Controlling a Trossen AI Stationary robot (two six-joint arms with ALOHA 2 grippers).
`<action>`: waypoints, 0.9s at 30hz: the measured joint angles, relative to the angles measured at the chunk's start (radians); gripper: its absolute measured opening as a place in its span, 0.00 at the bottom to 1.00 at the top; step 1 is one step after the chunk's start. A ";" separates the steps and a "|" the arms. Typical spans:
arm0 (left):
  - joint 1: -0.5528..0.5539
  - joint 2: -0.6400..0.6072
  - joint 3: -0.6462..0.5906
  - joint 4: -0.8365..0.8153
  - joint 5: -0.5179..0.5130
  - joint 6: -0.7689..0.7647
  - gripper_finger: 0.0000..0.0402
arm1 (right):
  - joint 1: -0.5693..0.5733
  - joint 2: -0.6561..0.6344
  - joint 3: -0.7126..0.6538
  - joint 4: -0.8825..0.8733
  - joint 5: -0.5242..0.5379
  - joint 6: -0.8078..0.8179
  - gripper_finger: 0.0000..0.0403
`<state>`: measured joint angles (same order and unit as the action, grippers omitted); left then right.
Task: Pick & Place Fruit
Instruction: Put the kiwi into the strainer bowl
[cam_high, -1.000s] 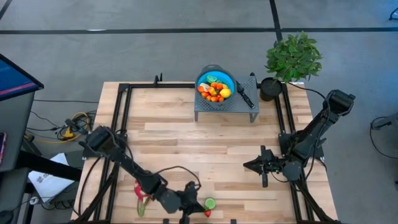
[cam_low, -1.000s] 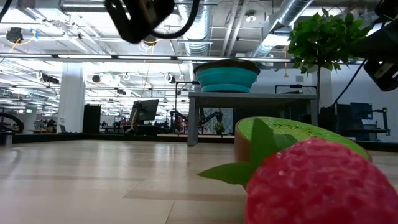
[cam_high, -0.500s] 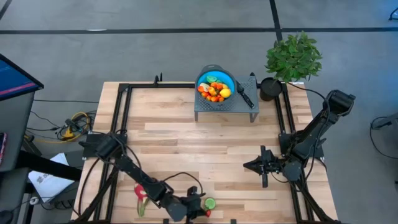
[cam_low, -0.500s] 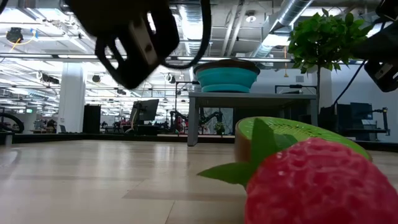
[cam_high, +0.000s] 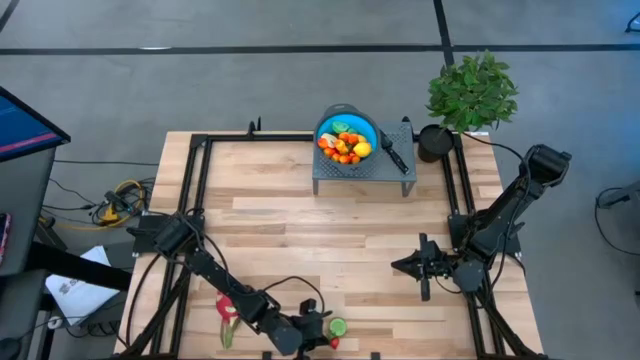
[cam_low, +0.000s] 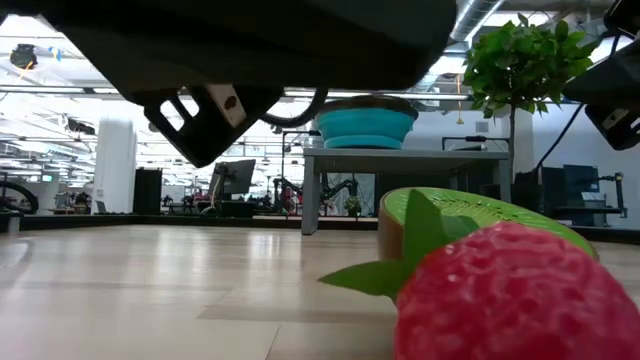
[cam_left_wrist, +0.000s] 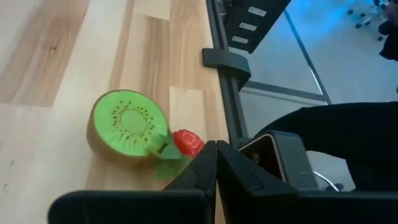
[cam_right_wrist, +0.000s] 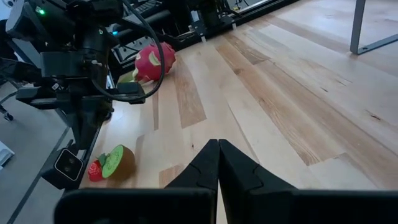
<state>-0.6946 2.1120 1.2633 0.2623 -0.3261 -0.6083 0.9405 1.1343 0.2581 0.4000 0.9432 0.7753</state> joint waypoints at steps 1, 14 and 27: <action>0.001 0.000 0.000 -0.002 0.000 0.000 0.00 | 0.000 0.000 0.000 -0.001 0.000 0.000 0.00; 0.003 0.036 -0.001 0.002 0.000 0.000 0.00 | 0.000 0.000 0.000 -0.008 0.001 0.000 0.00; 0.007 0.077 0.000 0.085 0.045 -0.003 0.00 | -0.021 0.000 0.000 -0.025 0.001 0.003 0.00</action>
<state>-0.6877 2.1891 1.2636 0.3470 -0.2813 -0.6117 0.9194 1.1343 0.2577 0.3752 0.9441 0.7784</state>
